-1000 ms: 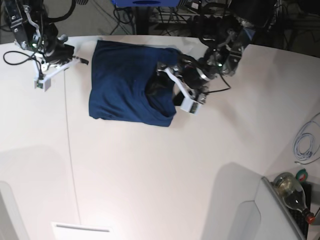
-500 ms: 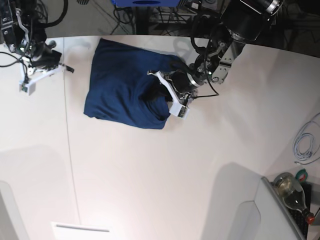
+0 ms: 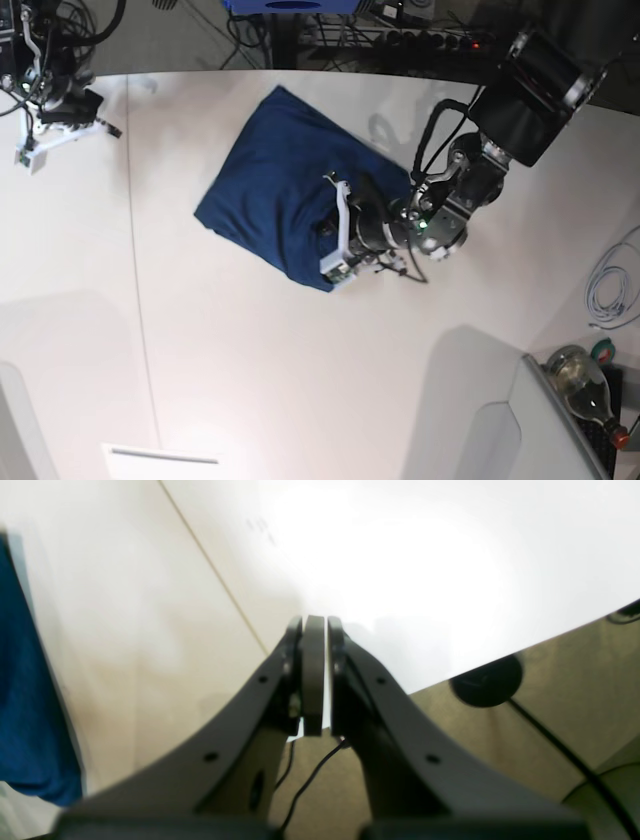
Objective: Layout the t-shirt on the table in an organized manner, then fold the t-shirt properly
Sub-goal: 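Drag the shirt corner with the left gripper to straighten the stack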
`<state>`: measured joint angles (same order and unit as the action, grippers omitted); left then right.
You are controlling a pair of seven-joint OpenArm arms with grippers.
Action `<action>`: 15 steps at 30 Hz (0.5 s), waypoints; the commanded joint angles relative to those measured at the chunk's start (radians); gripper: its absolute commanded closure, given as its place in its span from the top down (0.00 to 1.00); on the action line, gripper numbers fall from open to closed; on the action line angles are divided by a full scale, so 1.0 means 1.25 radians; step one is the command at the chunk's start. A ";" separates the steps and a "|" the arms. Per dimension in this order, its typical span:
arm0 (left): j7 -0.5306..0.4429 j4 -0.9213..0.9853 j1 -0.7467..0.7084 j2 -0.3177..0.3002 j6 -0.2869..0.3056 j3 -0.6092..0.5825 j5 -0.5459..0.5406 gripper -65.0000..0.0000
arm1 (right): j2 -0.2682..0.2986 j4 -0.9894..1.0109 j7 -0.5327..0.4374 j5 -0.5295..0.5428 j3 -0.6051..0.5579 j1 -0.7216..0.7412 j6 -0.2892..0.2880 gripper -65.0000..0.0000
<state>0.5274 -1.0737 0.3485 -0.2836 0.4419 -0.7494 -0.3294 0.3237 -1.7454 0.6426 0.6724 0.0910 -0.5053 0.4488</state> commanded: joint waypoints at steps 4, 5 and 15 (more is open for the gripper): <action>0.005 -0.014 0.050 0.000 0.096 -0.118 0.146 0.00 | 0.008 -0.013 -0.009 -0.005 0.013 -0.009 0.000 0.02; -0.004 -0.016 0.059 0.002 0.111 -0.142 0.193 0.00 | 0.008 -0.013 -0.009 -0.005 0.010 -0.011 0.000 0.02; -0.227 0.046 0.073 0.075 0.139 -0.220 0.516 0.00 | -0.031 -0.016 -0.009 -0.005 0.010 -0.048 0.000 0.02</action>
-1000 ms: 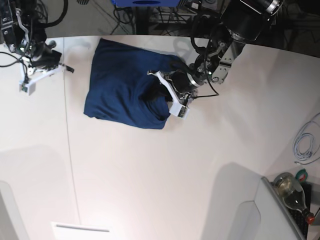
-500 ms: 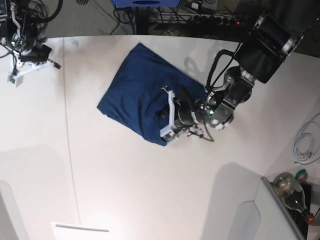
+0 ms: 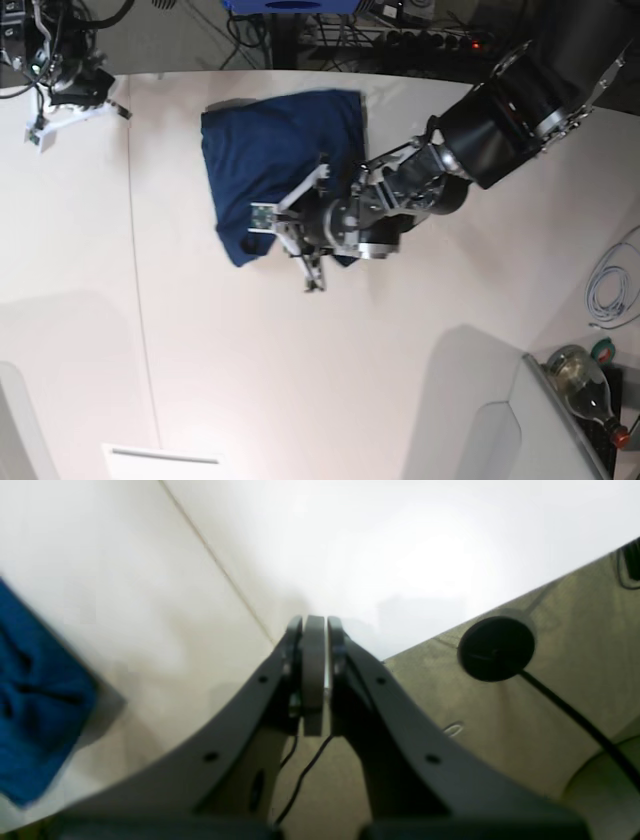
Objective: Layout the t-shirt on the table in an organized manner, then fold the t-shirt properly
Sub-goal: 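Drag the shirt corner with the left gripper to straighten the stack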
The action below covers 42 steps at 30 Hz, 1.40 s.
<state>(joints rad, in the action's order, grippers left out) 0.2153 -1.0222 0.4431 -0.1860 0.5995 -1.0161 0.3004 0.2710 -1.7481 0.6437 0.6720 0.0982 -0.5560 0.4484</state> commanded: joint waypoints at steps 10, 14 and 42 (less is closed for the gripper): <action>-0.053 0.068 -0.003 0.079 0.013 -0.009 0.137 0.00 | -0.017 -0.014 -0.011 -0.005 0.001 -0.026 0.000 0.02; -0.053 0.067 -0.003 0.079 0.013 -0.010 0.154 0.00 | -0.021 -0.014 -0.011 -0.005 -0.001 -0.027 0.000 0.02; 0.112 -0.181 0.056 0.051 0.079 -0.006 0.191 0.57 | -0.032 -0.014 -0.007 -0.005 -0.002 -0.008 0.000 0.02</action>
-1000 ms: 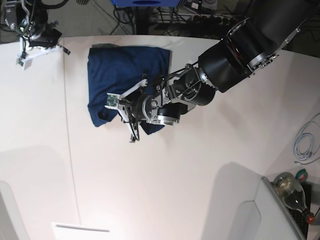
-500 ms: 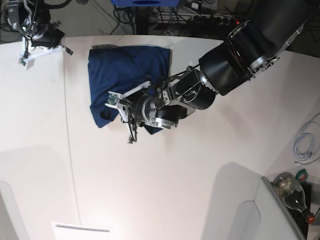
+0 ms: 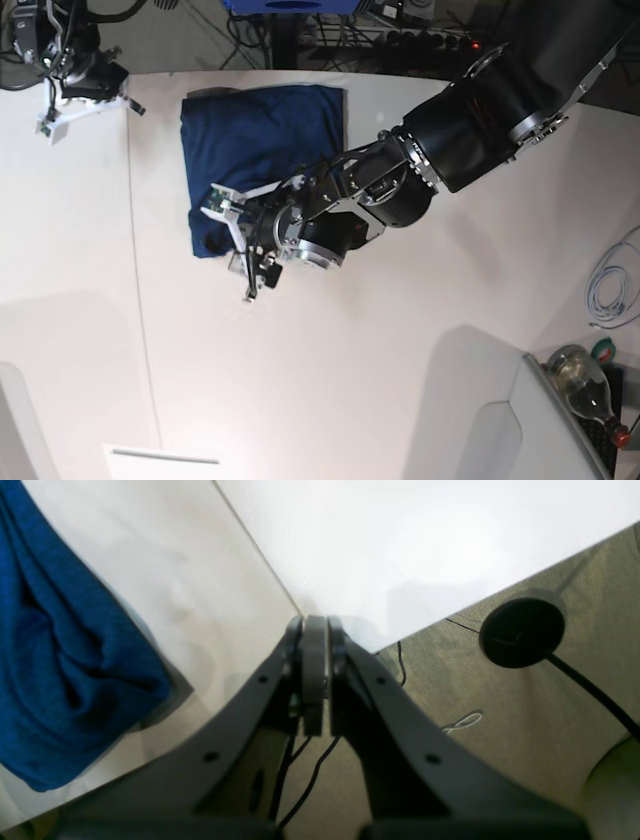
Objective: Layout the t-shirt on the table in an organized manner, then fold the t-shirt properly
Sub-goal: 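Drag the shirt corner with the left gripper to straighten the stack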
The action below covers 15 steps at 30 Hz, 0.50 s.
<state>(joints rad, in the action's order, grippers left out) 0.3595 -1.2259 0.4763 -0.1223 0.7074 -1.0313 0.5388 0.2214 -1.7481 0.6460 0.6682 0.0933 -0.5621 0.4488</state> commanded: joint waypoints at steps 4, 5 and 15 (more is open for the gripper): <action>0.032 -0.116 0.034 -0.034 -0.007 0.011 -0.001 0.57 | 0.008 -0.015 -0.009 -0.002 0.002 0.005 0.000 0.02; 0.042 -0.138 0.034 -0.043 -0.007 0.011 -0.001 0.57 | 0.008 -0.015 -0.009 -0.002 0.002 0.007 0.000 0.02; 0.146 -0.358 -0.097 -0.109 -0.007 0.182 -0.081 0.45 | 0.015 -0.114 -0.009 -0.006 -0.097 0.006 0.000 0.02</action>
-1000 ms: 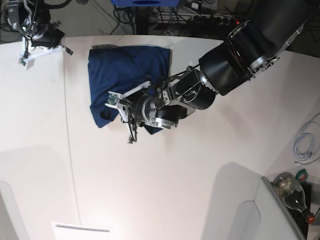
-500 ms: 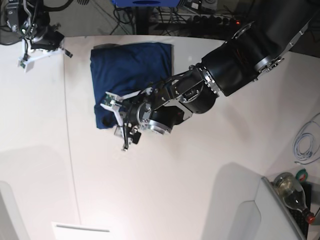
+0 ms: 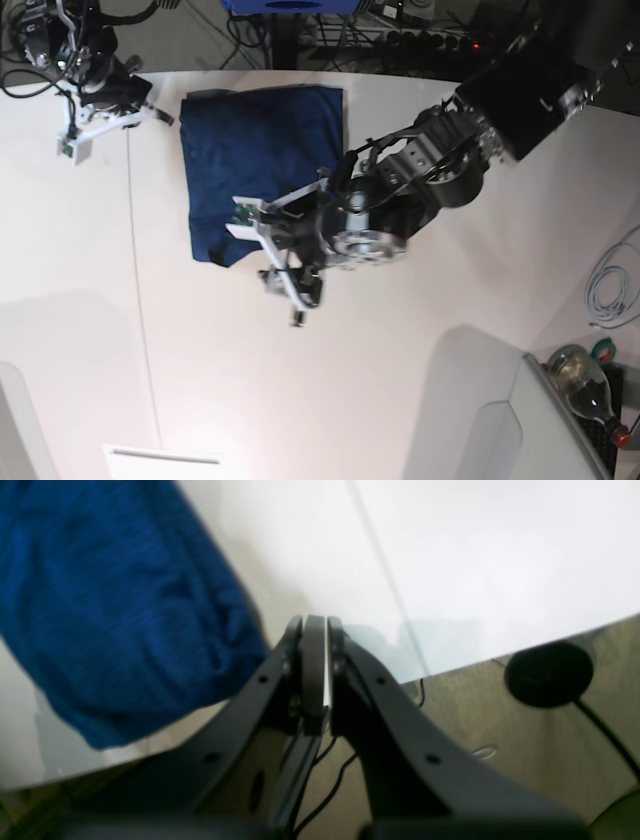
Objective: Layout the t-shirt on the table in an organized manner, then fold the t-shirt properly
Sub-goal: 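Drag the shirt corner with the left gripper to straighten the stack, then release the shirt with both grippers and lift them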
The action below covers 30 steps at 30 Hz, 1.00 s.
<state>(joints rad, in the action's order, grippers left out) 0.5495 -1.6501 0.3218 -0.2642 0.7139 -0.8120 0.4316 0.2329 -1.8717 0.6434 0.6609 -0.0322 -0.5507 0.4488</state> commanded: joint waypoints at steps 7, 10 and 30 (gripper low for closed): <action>-0.012 -0.173 -0.275 0.013 -0.013 0.375 -0.142 0.00 | 0.040 -0.067 -0.012 -0.003 -0.128 -0.007 0.000 0.02; -0.063 -0.176 -0.398 0.017 -0.013 0.481 -0.291 0.00 | 0.044 -0.072 -0.012 -0.033 -0.171 -0.001 0.000 0.02; -0.400 0.162 -0.549 0.017 -0.208 0.532 -0.450 0.00 | 0.041 0.072 -0.061 -0.187 -0.283 0.116 0.000 0.02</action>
<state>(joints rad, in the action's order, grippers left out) 0.0715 -1.4311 -0.3649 -0.2367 0.4515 -0.1474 -0.1143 0.2798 -1.7657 0.5819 0.4335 -0.3885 -0.4095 0.4477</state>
